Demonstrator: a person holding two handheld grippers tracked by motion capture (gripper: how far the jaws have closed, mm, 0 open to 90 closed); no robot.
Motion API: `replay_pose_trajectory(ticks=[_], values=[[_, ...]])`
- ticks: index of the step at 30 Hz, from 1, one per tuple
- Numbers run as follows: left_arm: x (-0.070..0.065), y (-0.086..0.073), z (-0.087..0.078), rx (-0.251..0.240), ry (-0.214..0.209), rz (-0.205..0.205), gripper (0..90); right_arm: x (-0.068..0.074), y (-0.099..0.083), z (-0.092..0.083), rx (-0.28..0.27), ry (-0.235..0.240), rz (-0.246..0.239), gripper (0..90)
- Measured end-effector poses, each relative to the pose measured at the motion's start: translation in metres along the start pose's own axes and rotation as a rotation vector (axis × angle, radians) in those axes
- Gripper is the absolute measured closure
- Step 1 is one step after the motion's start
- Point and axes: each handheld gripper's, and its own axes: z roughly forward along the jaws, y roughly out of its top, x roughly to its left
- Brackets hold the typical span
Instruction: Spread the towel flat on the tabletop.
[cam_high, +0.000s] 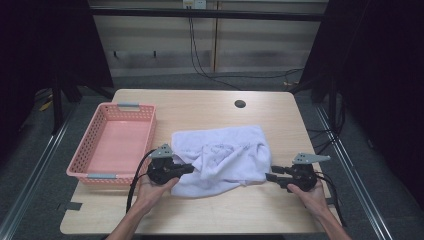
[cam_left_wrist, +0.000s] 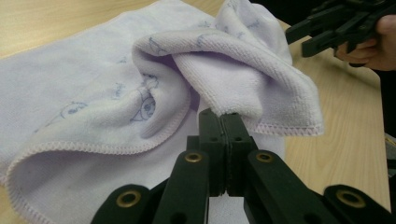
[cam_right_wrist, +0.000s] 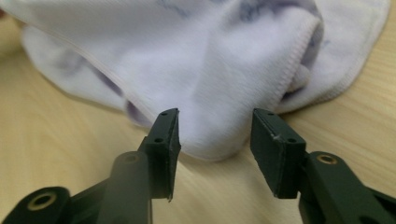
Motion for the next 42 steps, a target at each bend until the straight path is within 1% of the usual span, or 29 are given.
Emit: replay_pose_trajectory(ticks=[1,3,4,5,7,8,9,10,11,13,15,16,17,18,19,20,21,23,27,28,31,33,34,35,38,39,40,41,42], values=[[0.0,-0.001,-0.001,0.001,0.004,-0.004,88.9,-0.002,-0.001,0.004,0.015,-0.014,-0.002,52.0],[0.002,-0.003,-0.002,0.008,0.005,-0.006,88.9,-0.004,-0.001,0.011,0.021,-0.002,0.006,52.1],[0.002,-0.004,-0.004,0.007,0.005,-0.01,88.9,-0.004,0.0,0.015,0.028,-0.017,-0.001,52.3],[0.002,-0.005,-0.007,0.008,0.003,-0.009,88.9,-0.005,0.001,0.018,0.034,-0.019,0.006,53.6],[0.002,-0.006,-0.011,0.0,0.001,-0.013,88.9,-0.007,0.001,0.022,0.037,-0.013,0.026,63.4],[0.003,-0.007,-0.012,0.0,-0.004,-0.015,88.9,-0.007,0.001,0.024,0.045,-0.01,0.014,69.6],[0.003,-0.008,-0.015,-0.007,-0.001,-0.021,88.9,-0.007,0.001,0.024,0.048,-0.019,0.015,76.9],[0.003,-0.008,-0.017,-0.008,-0.002,-0.019,88.9,-0.006,0.003,0.022,0.042,-0.001,0.019,84.6],[0.003,-0.008,-0.02,-0.013,0.002,-0.025,88.9,-0.005,0.004,0.02,0.029,0.009,0.023,87.3],[0.003,-0.008,-0.024,-0.027,0.0,-0.028,88.9,-0.002,0.01,0.009,-0.023,0.035,0.038,88.5],[0.004,-0.008,-0.031,-0.039,0.007,-0.028,89.0,0.0,0.013,0.0,-0.053,0.05,0.046,88.6],[0.005,-0.007,-0.034,-0.048,0.006,-0.036,89.0,0.002,0.014,-0.004,-0.07,0.061,0.044,88.6],[0.006,-0.007,-0.038,-0.057,0.017,-0.042,89.0,0.004,0.017,-0.011,-0.085,0.06,0.045,88.6],[0.007,-0.006,-0.041,-0.066,0.011,-0.048,89.0,0.005,0.02,-0.018,-0.111,0.07,0.057,88.6],[0.007,-0.004,-0.043,-0.066,0.011,-0.049,89.0,0.006,0.023,-0.026,-0.131,0.063,0.056,88.6],[0.007,-0.002,-0.046,-0.059,0.024,-0.04,89.0,0.007,0.026,-0.033,-0.157,0.057,0.06,88.6],[0.008,0.001,-0.048,-0.061,0.025,-0.037,89.0,0.008,0.029,-0.039,-0.176,0.066,0.066,88.5],[0.008,0.009,-0.053,-0.08,0.018,-0.031,89.0,0.01,0.035,-0.05,-0.201,0.047,0.053,88.5],[0.001,0.029,-0.067,-0.124,0.013,-0.003,89.0,0.017,0.051,-0.069,-0.242,0.049,0.035,88.5],[0.0,0.034,-0.072,-0.131,0.012,0.005,89.0,0.019,0.056,-0.074,-0.251,0.043,0.021,88.5],[-0.006,0.046,-0.087,-0.15,0.016,0.022,89.0,0.027,0.068,-0.087,-0.274,0.047,0.003,88.5],[-0.011,0.051,-0.099,-0.175,0.006,0.031,89.0,0.033,0.074,-0.097,-0.299,0.055,-0.005,88.6],[-0.017,0.053,-0.105,-0.175,0.002,0.038,89.0,0.036,0.076,-0.102,-0.31,0.058,-0.015,88.5],[-0.021,0.052,-0.109,-0.175,-0.002,0.052,89.0,0.041,0.077,-0.107,-0.315,0.065,-0.02,88.5],[-0.035,0.043,-0.118,-0.161,-0.021,0.065,89.0,0.053,0.073,-0.116,-0.306,0.069,-0.038,88.5],[-0.039,0.036,-0.12,-0.16,-0.033,0.057,89.0,0.057,0.068,-0.119,-0.301,0.075,-0.042,88.5],[-0.045,0.027,-0.122,-0.147,-0.044,0.05,89.0,0.063,0.061,-0.122,-0.297,0.08,-0.043,88.5],[-0.049,0.02,-0.123,-0.139,-0.049,0.056,89.0,0.069,0.051,-0.124,-0.291,0.094,-0.042,88.5],[-0.053,0.011,-0.123,-0.125,-0.061,0.049,88.9,0.074,0.044,-0.125,-0.279,0.096,-0.043,88.5]])
